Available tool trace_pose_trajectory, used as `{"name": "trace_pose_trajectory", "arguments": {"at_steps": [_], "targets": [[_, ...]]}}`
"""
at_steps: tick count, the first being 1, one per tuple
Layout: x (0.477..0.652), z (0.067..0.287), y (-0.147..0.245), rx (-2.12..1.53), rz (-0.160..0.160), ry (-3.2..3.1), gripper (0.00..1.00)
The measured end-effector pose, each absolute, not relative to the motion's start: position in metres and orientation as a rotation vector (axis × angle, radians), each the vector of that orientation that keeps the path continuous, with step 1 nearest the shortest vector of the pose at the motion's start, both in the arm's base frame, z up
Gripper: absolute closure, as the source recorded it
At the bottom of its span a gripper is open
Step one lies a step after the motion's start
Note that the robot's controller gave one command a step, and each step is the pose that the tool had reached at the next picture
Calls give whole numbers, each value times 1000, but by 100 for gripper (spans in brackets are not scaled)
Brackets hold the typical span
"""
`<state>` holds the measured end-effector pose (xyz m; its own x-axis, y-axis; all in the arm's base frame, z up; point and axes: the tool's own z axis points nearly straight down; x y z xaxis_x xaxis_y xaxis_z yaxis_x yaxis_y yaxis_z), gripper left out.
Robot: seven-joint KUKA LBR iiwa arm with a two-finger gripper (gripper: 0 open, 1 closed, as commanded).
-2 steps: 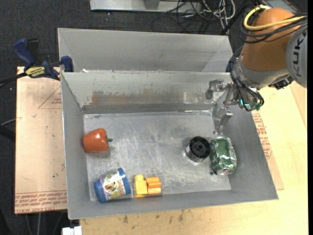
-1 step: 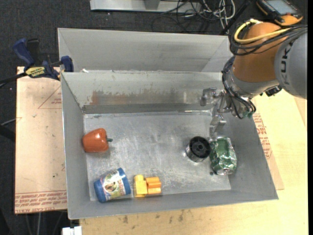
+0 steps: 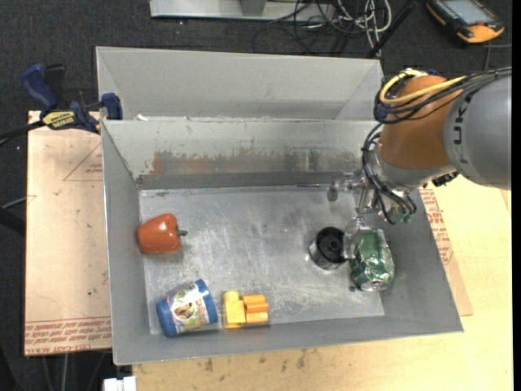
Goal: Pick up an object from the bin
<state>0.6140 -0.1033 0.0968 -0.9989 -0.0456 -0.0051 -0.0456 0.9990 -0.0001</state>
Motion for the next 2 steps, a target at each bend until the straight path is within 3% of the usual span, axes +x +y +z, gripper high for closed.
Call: {"name": "trace_pose_trajectory", "arguments": {"at_steps": [1,2], "targets": [[613,89,-107,-105,-2,3137,100],[613,89,-106,-106,-2,3136,100]]}}
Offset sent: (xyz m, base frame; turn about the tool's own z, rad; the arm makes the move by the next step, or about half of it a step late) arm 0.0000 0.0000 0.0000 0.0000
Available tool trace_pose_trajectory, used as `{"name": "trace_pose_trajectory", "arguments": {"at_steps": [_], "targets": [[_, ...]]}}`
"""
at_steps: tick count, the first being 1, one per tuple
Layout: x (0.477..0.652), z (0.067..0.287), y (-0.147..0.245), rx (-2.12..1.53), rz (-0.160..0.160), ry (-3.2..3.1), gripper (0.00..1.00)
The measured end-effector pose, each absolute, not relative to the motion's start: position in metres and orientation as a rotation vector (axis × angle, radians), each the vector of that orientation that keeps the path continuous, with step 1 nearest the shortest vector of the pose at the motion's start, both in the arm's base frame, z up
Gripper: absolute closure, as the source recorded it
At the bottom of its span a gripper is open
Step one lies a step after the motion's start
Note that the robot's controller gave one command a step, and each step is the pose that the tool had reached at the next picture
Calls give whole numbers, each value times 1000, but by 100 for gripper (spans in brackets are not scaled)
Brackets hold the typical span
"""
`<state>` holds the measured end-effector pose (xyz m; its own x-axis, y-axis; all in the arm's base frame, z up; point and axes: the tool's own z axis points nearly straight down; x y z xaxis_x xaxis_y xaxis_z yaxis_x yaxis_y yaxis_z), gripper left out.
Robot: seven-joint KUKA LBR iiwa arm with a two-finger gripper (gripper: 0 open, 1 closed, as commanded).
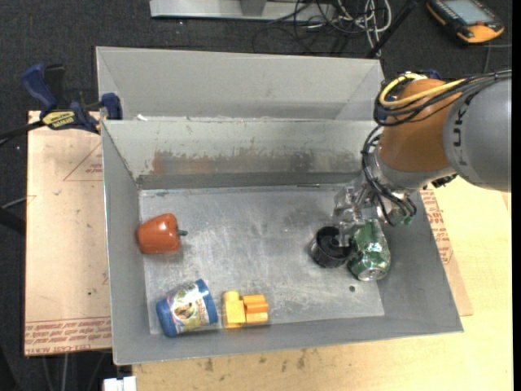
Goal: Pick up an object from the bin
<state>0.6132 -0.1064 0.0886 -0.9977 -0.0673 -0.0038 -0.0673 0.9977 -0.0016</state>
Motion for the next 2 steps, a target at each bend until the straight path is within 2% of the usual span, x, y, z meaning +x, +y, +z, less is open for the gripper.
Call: {"name": "trace_pose_trajectory", "arguments": {"at_steps": [2], "targets": [[617,120,-117,-56,0,3135,100]]}}
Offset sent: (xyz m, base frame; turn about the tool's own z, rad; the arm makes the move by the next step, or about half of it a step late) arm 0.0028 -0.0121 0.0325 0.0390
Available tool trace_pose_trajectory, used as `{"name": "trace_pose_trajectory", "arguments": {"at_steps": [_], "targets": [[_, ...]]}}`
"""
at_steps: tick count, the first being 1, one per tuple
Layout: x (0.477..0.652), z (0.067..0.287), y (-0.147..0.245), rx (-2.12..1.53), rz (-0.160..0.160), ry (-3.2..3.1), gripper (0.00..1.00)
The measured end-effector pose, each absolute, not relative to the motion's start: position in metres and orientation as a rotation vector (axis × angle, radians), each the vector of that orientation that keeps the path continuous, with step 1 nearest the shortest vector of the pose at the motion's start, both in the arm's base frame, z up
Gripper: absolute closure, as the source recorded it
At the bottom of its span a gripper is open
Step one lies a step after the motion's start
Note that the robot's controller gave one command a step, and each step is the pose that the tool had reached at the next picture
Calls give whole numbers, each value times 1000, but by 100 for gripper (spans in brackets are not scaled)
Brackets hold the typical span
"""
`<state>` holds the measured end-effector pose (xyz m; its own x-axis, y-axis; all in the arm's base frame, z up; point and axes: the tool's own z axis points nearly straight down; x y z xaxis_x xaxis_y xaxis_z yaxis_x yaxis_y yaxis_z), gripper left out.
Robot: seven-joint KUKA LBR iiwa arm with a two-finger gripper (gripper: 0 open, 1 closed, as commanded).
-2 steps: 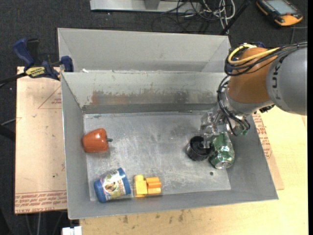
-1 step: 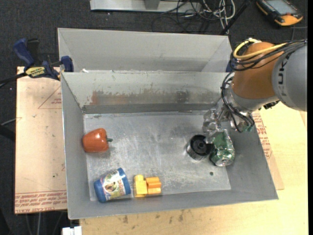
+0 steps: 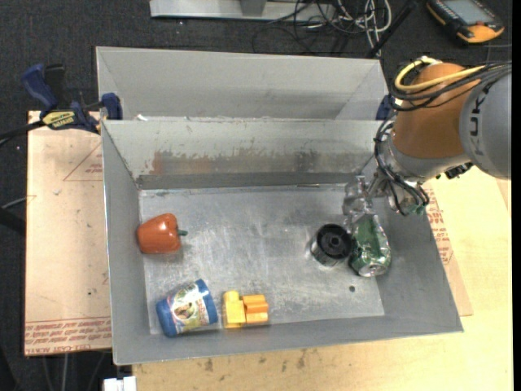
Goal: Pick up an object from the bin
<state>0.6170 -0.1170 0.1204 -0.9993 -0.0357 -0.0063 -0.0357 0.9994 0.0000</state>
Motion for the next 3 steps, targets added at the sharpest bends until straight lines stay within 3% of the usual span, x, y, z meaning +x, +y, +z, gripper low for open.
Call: {"name": "trace_pose_trajectory", "arguments": {"at_steps": [1,2,3], "targets": [[616,103,-116,-64,2,3139,0],[616,103,-116,-66,3,3139,100],[616,103,-115,-67,3,3139,100]]}}
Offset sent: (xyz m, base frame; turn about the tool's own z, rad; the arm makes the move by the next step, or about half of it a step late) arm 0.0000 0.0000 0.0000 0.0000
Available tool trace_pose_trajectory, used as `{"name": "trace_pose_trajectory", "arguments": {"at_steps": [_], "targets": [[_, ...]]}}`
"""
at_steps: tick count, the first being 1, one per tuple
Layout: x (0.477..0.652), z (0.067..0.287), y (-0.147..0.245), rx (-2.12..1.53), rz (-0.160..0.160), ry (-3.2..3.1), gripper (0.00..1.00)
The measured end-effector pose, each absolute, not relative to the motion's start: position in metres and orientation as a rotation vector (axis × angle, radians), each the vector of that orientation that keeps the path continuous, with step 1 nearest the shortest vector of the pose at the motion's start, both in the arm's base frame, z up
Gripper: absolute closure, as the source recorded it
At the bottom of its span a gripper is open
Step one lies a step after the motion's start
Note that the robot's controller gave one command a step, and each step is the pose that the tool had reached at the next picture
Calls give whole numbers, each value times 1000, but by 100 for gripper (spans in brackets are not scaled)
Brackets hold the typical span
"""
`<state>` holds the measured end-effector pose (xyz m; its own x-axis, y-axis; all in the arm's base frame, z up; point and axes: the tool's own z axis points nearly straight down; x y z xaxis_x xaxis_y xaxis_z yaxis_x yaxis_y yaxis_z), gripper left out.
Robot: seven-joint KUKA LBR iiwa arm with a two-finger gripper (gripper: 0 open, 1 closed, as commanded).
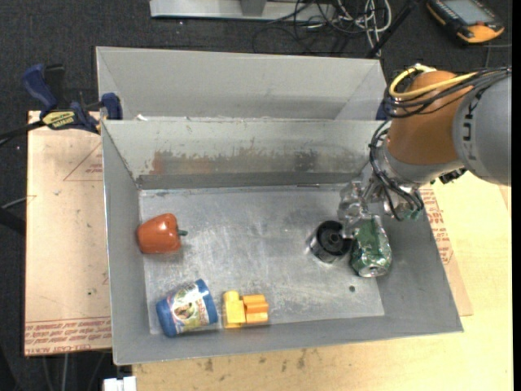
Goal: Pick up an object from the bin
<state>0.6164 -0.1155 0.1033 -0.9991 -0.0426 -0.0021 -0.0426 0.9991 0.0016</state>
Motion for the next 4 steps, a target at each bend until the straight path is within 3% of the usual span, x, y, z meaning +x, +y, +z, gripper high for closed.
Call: {"name": "trace_pose_trajectory", "arguments": {"at_steps": [1,2,3,4], "targets": [[618,106,-118,-56,3,3139,100],[613,159,-117,-60,3,3144,100],[629,78,-128,-7,3,3128,0],[629,83,-129,-11,0,3134,100]]}}
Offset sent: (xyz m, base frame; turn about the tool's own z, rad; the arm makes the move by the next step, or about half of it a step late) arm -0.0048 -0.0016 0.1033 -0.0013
